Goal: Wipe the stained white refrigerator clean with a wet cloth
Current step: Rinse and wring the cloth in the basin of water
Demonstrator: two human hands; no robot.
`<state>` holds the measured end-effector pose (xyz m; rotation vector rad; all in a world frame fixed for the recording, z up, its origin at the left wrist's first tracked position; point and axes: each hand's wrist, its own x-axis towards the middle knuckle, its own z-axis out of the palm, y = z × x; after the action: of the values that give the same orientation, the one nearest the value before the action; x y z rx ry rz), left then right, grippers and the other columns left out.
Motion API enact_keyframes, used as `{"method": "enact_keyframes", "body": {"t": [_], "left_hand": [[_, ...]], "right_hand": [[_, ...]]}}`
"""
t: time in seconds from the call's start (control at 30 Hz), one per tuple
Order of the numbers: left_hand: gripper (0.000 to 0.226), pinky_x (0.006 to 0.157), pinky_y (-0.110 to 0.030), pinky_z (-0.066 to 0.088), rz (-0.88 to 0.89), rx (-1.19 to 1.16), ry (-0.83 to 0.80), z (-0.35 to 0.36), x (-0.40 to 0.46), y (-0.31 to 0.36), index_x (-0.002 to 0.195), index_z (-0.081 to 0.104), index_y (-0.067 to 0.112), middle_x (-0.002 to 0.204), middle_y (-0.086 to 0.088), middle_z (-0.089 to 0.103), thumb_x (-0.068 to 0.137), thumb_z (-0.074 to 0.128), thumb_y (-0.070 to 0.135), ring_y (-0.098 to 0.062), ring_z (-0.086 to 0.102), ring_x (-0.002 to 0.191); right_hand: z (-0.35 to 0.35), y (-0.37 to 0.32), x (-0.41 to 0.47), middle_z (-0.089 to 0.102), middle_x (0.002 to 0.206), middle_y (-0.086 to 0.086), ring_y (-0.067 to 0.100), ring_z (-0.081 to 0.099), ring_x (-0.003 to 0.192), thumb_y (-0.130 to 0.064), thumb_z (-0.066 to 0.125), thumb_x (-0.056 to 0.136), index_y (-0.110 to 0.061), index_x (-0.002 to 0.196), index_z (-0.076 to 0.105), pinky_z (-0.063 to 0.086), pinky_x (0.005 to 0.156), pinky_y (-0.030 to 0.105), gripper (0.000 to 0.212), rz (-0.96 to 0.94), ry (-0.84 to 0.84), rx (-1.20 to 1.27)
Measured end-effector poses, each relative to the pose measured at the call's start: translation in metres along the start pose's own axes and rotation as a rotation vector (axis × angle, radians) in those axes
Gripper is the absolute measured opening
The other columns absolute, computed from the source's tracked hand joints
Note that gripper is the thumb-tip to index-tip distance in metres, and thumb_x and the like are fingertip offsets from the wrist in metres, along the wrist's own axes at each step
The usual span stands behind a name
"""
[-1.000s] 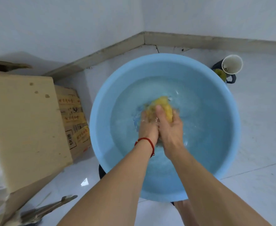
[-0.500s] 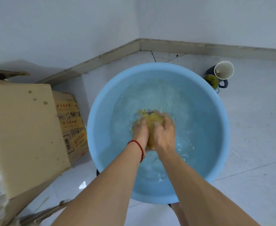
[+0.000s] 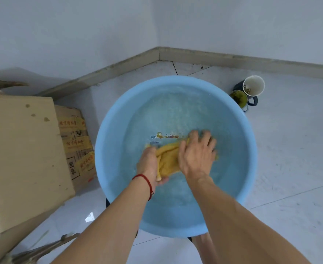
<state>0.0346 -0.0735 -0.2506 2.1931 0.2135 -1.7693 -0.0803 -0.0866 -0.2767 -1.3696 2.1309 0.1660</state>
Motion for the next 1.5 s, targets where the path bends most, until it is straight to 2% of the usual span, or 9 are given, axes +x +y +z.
{"method": "enact_keyframes", "body": {"t": [0.17, 0.43, 0.57, 0.73, 0.83, 0.97, 1.2, 1.33, 1.5], "left_hand": [[0.051, 0.097, -0.048, 0.056, 0.016, 0.061, -0.043, 0.027, 0.019, 0.011, 0.123, 0.065, 0.017, 0.129, -0.014, 0.067, 0.101, 0.038, 0.054, -0.030, 0.067, 0.112], [0.042, 0.073, -0.039, 0.059, 0.220, 0.511, 0.082, 0.022, -0.011, 0.007, 0.105, 0.065, 0.017, 0.103, -0.009, 0.070, 0.099, 0.042, 0.051, -0.031, 0.067, 0.089], [0.016, 0.064, -0.043, 0.064, 0.292, 0.277, 0.134, 0.005, -0.023, 0.000, 0.104, 0.062, 0.024, 0.108, -0.006, 0.065, 0.097, 0.057, 0.038, -0.026, 0.067, 0.078], [0.073, 0.088, -0.060, 0.057, 0.096, 0.168, 0.059, 0.012, 0.033, 0.004, 0.122, 0.058, 0.029, 0.130, -0.011, 0.063, 0.071, 0.032, 0.074, -0.038, 0.064, 0.113], [0.084, 0.105, -0.048, 0.049, 0.197, 0.360, 0.060, 0.028, 0.040, 0.013, 0.131, 0.062, 0.018, 0.135, -0.013, 0.064, 0.077, 0.025, 0.070, -0.034, 0.062, 0.120], [0.058, 0.100, -0.041, 0.050, 0.239, 0.600, 0.133, 0.029, 0.005, 0.029, 0.123, 0.068, 0.008, 0.127, -0.019, 0.067, 0.105, 0.032, 0.049, -0.037, 0.062, 0.118], [0.025, 0.052, -0.038, 0.061, 0.359, 0.453, 0.182, 0.004, -0.025, 0.005, 0.089, 0.057, 0.023, 0.092, -0.015, 0.065, 0.100, 0.047, 0.043, -0.031, 0.066, 0.060], [0.040, 0.053, -0.043, 0.061, 0.008, 0.092, 0.076, 0.005, -0.006, 0.001, 0.125, 0.054, 0.028, 0.122, -0.010, 0.061, 0.101, 0.034, 0.053, -0.031, 0.066, 0.093], [0.061, 0.081, -0.051, 0.061, 0.118, 0.150, 0.068, 0.027, 0.005, 0.010, 0.095, 0.070, 0.017, 0.104, -0.013, 0.075, 0.086, 0.039, 0.069, -0.033, 0.072, 0.090]], "right_hand": [[-0.014, -0.030, -0.025, 0.073, 0.113, -0.004, 0.021, 0.065, 0.111, -0.039, 0.048, 0.078, -0.035, 0.106, 0.075, 0.051, 0.101, 0.032, 0.039, 0.290, -0.201, 0.960], [-0.014, -0.007, 0.005, 0.071, 0.106, 0.017, 0.042, 0.066, 0.104, -0.061, 0.048, 0.100, -0.017, 0.111, 0.062, 0.048, 0.081, 0.042, 0.047, -0.073, -0.230, 0.168], [-0.008, 0.005, 0.009, 0.054, 0.115, 0.016, 0.038, 0.054, 0.109, -0.039, 0.043, 0.100, -0.013, 0.114, 0.054, 0.046, 0.081, 0.048, 0.031, -0.159, 0.051, -0.177], [0.000, -0.018, -0.015, 0.046, 0.136, 0.016, 0.033, 0.041, 0.126, -0.044, 0.038, 0.080, -0.028, 0.135, 0.059, 0.035, 0.112, 0.044, 0.061, 0.145, -0.152, 0.487], [-0.013, -0.035, -0.023, 0.067, 0.106, 0.006, 0.025, 0.062, 0.096, -0.043, 0.046, 0.076, -0.030, 0.102, 0.072, 0.053, 0.094, 0.037, 0.039, 0.398, -0.247, 1.007], [-0.023, -0.029, -0.017, 0.071, 0.080, 0.006, 0.032, 0.064, 0.087, -0.054, 0.060, 0.091, -0.020, 0.080, 0.068, 0.054, 0.081, 0.036, 0.036, 0.257, -0.162, 0.753], [-0.015, 0.001, 0.009, 0.052, 0.125, 0.017, 0.039, 0.050, 0.123, -0.051, 0.038, 0.105, -0.014, 0.117, 0.058, 0.047, 0.087, 0.049, 0.043, -0.120, 0.004, -0.097], [0.000, -0.010, -0.015, 0.050, 0.133, 0.018, 0.037, 0.036, 0.131, -0.043, 0.036, 0.086, -0.027, 0.132, 0.057, 0.036, 0.105, 0.051, 0.053, 0.018, -0.063, 0.123], [-0.025, -0.037, -0.026, 0.071, 0.102, 0.009, 0.033, 0.061, 0.102, -0.036, 0.051, 0.095, -0.021, 0.110, 0.073, 0.047, 0.089, 0.033, 0.031, 0.291, -0.226, 0.817]]}}
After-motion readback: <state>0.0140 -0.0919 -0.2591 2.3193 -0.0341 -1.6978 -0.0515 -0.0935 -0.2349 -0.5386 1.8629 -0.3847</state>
